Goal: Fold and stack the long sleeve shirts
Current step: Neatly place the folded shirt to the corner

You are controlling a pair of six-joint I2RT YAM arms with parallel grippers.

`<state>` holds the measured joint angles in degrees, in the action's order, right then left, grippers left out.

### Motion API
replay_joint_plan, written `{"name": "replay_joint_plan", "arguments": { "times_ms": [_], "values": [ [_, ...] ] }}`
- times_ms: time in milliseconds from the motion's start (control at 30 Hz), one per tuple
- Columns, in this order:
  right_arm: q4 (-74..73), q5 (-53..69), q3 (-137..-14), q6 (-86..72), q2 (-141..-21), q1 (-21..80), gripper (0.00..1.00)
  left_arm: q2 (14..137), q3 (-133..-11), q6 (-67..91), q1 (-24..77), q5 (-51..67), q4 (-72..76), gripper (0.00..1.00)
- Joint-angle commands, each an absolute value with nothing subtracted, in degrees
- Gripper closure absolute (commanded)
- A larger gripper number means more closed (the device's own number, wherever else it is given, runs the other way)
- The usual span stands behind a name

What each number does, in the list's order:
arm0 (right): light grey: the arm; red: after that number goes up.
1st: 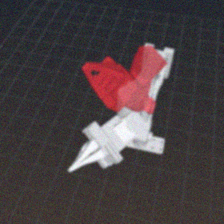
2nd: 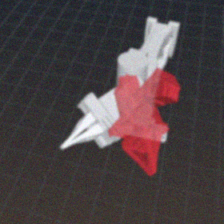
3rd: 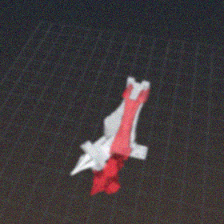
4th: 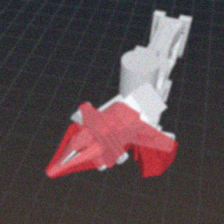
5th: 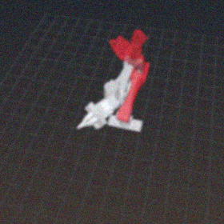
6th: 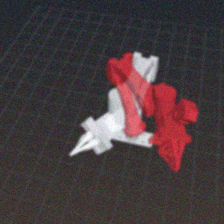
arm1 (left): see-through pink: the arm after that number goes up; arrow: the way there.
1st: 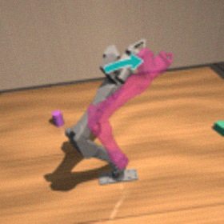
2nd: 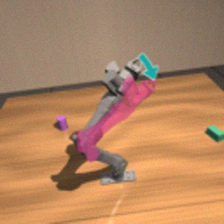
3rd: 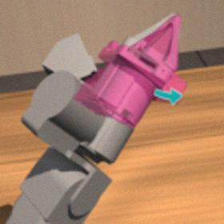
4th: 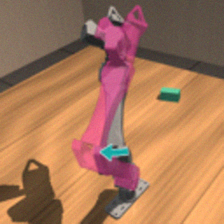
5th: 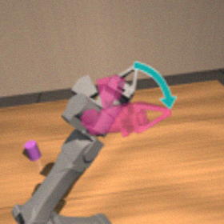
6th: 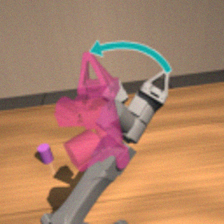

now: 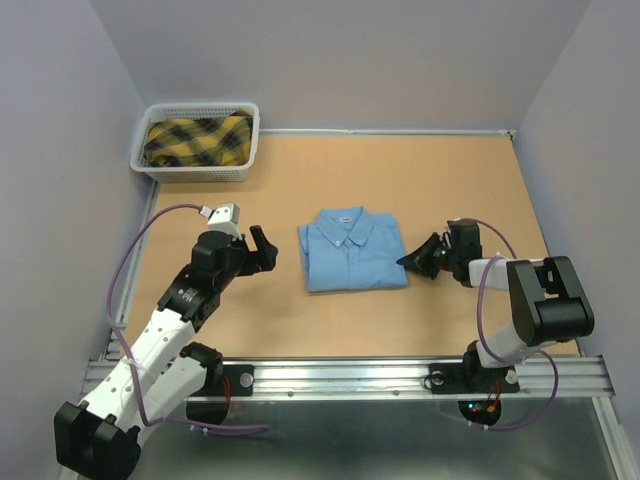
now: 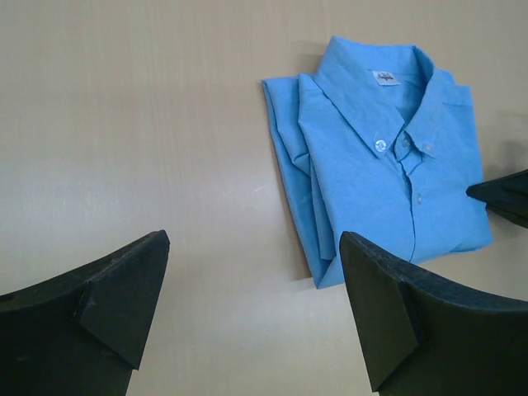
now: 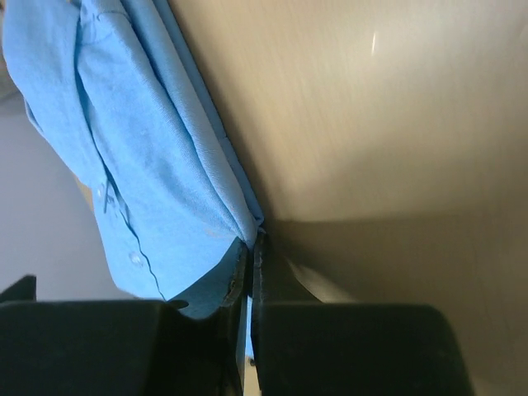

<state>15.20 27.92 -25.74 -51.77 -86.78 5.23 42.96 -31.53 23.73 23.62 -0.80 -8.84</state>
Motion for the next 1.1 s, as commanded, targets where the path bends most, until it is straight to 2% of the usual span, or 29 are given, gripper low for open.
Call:
{"name": "replay_joint_plan", "arguments": {
  "times_ms": [0,500,767,1067],
  "values": [
    [12.6,22.4,-32.6,-48.7,-88.8,2.9,0.99,41.7,-33.9,21.4,23.6,-2.4,-6.9,0.04],
    [6.3,19.5,-52.4,-40.2,-96.9,-15.0,1.0,39.6,-33.3,20.2,23.1,-2.1,-5.8,0.04],
    [1.6,17.3,-69.5,-33.3,-108.8,-20.9,0.99,38.6,-33.1,20.1,23.0,-2.5,-5.9,0.04],
    [0.2,14.9,-86.0,-34.2,-122.0,-24.2,0.99,39.6,-33.1,20.1,23.0,-3.4,-6.2,0.04]
  ]
}}
